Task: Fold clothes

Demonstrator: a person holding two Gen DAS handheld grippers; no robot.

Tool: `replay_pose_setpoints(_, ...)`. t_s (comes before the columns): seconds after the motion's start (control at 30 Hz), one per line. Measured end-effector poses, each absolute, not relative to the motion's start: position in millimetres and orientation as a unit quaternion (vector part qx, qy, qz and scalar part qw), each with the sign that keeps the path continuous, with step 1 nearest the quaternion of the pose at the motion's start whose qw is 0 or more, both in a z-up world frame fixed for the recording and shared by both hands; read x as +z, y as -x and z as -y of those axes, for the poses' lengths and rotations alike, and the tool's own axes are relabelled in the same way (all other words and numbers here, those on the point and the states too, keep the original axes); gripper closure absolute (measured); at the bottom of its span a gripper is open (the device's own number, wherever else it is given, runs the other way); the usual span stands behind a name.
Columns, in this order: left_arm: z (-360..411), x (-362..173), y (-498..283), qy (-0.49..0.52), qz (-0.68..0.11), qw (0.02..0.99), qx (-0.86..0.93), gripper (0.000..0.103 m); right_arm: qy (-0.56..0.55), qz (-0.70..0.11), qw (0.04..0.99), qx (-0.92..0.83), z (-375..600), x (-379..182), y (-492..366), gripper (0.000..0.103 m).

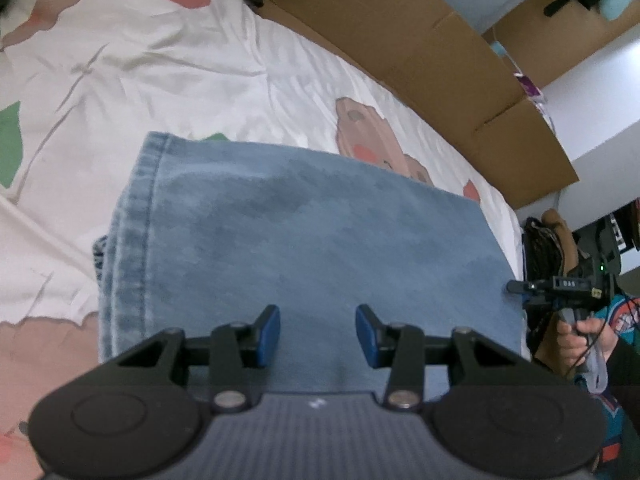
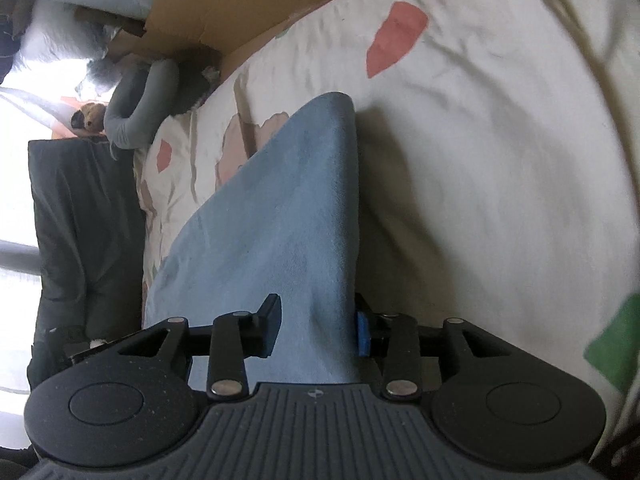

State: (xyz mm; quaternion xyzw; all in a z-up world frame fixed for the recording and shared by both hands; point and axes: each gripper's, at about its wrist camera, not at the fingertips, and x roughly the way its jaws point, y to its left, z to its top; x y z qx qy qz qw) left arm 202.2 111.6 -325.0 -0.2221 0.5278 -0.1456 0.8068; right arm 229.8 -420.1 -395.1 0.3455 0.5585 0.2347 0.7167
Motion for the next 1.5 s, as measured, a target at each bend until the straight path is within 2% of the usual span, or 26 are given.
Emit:
replay_pose_setpoints(0.23,-103.2,-328.4,-197.9,0.218,-0.535,0.801,-0.154,0.059,-0.319,-0.598,0.7,0.224,412.7,-415.5,-201.3,0.06)
replay_pose_setpoints(0.33,-99.7,-328.8,-196.2,0.217,-0.537,0.8,-0.158,0.059,-0.338,-0.593,0.696,0.223,416.6,-416.6,-187.7,0.061)
replay_pose_setpoints(0.47,-95.4,-326.8,-197.3,0.21,-0.537,0.8,-0.166,0.059,-0.387,-0.576,0.682,0.229,430.9,-412.7,-174.8,0.071)
replay_pose_setpoints(0.6,-90.2,-326.5,-199.3,0.206,-0.539,0.798,-0.174,0.059,-0.439,-0.548,0.674,0.23,445.0,-407.2,-163.3,0.071)
replay_pose_setpoints(0.93,-71.1,-327.8,-199.4,0.2,-0.541,0.794,-0.191,0.059,-0.466,-0.543,0.676,0.177,449.6,-425.1,-138.1,0.071)
replay_pose_setpoints(1.07,-70.0,-334.0,-198.9,0.208,-0.547,0.789,-0.188,0.059,-0.477,-0.546,0.671,0.152,449.2,-440.4,-129.6,0.06)
replay_pose_setpoints(1.33,-54.5,-340.3,-191.3,0.201,-0.56,0.776,-0.211,0.059,-0.489,-0.546,0.66,0.165,446.7,-445.0,-118.3,0.06)
replay_pose_setpoints(1.37,-52.2,-340.7,-190.4,0.2,-0.56,0.775,-0.213,0.059,-0.488,-0.545,0.662,0.166,446.1,-444.0,-117.6,0.06)
replay_pose_setpoints(1.47,-45.5,-343.8,-188.3,0.198,-0.564,0.771,-0.22,0.059,-0.48,-0.54,0.67,0.173,443.4,-440.6,-116.5,0.082)
replay_pose_setpoints(1.5,-43.9,-344.8,-187.1,0.196,-0.565,0.77,-0.222,0.059,-0.476,-0.538,0.673,0.176,443.4,-439.0,-116.0,0.084)
